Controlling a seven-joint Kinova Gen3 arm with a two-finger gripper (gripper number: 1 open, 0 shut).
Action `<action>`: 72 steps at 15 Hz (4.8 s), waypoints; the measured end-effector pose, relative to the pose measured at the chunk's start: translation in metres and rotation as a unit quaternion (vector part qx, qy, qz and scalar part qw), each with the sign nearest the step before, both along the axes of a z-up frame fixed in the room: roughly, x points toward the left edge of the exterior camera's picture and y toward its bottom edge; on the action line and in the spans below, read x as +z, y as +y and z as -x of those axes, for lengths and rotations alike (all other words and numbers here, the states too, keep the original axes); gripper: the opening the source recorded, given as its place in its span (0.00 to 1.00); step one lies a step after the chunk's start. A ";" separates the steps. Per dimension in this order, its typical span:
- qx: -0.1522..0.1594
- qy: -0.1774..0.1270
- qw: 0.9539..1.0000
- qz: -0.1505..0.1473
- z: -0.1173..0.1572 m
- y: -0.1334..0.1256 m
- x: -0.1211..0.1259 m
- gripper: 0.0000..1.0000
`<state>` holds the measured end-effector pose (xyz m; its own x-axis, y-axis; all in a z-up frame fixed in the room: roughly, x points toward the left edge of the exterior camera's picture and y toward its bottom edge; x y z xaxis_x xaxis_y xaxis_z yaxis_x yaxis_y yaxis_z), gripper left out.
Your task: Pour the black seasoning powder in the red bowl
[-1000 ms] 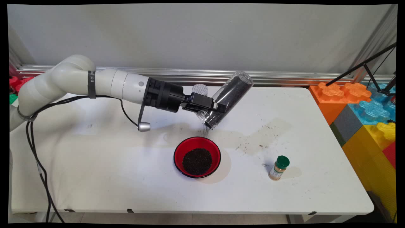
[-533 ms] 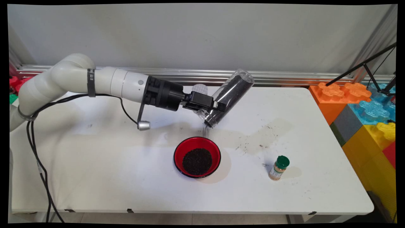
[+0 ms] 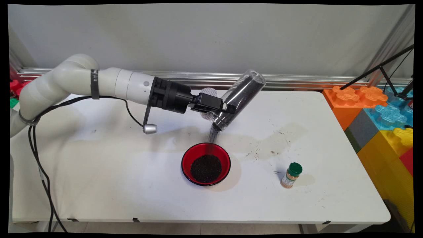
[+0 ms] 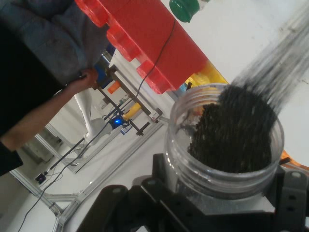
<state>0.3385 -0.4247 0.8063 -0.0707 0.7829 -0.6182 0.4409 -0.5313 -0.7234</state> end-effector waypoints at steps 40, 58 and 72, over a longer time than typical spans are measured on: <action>0.011 0.002 1.000 -0.021 -0.005 0.004 0.008 0.00; 0.072 -0.011 0.984 -0.164 -0.016 0.004 0.019 0.00; 0.170 -0.004 0.927 -0.333 -0.025 -0.020 0.030 0.00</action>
<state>0.3634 -0.4442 0.8361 -0.3799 0.9250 -0.0063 0.5082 0.2031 -0.8370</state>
